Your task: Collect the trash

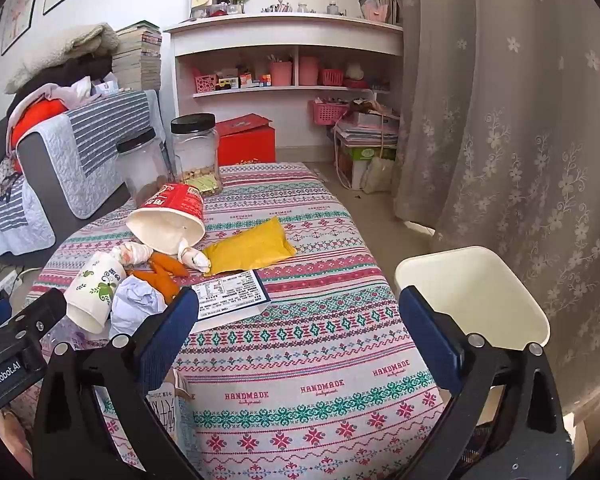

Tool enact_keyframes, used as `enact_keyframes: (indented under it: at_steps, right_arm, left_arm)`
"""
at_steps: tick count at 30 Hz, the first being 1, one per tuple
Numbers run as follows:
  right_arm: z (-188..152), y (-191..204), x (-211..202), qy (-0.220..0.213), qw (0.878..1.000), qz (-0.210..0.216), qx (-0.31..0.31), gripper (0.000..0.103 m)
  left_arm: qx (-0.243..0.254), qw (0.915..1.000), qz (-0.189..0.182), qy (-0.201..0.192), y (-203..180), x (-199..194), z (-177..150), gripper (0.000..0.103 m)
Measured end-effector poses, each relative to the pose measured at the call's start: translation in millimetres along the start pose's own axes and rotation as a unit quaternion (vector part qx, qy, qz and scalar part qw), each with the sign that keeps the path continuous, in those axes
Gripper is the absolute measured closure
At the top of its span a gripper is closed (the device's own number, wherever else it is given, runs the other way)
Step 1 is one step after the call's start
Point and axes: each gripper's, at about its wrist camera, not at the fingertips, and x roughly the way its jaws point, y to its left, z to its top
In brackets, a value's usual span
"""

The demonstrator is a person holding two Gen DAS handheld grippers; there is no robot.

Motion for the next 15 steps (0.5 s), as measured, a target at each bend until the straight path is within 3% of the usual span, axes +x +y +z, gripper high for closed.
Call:
enact_keyframes:
  at_steps: [15]
  right_arm:
    - [-1,1,3,0.004,1.000,0.002,0.000,0.007]
  left_arm:
    - [0.001,1.0000,0.003,0.006,2,7,-6,0.007]
